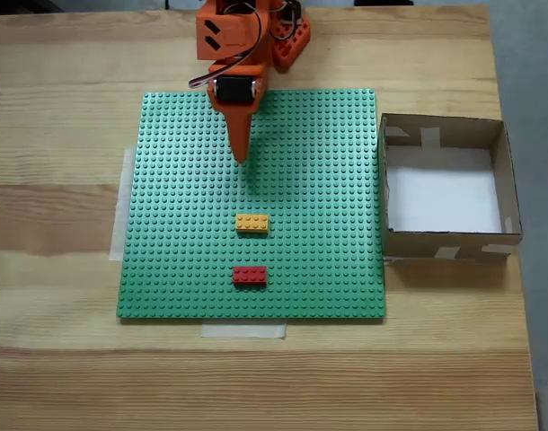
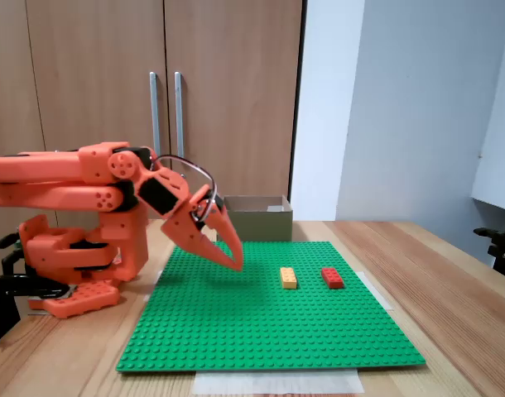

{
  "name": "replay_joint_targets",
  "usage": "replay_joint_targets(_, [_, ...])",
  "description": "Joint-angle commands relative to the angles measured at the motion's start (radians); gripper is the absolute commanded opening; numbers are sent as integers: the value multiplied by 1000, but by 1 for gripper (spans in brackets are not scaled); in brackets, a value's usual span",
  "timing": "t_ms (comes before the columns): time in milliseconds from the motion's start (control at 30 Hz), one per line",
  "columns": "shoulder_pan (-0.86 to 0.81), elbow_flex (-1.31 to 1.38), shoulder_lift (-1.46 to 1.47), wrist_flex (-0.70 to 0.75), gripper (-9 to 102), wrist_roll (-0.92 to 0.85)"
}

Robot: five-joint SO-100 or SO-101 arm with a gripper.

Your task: Pick the red lego block and put it in the box.

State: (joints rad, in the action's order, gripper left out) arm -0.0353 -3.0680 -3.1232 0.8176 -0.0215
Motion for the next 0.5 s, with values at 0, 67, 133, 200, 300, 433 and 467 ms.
replay_joint_targets(0, [12,123,83,18,-1,-6])
replay_joint_targets(67, [17,179,149,29,-1,3])
replay_joint_targets(133, [21,227,202,31,-1,12])
replay_joint_targets(200, [25,278,259,35,-1,21])
replay_joint_targets(300, [34,362,348,67,-1,31])
replay_joint_targets(433, [43,495,466,112,-1,31])
replay_joint_targets(467, [43,508,480,115,-1,29])
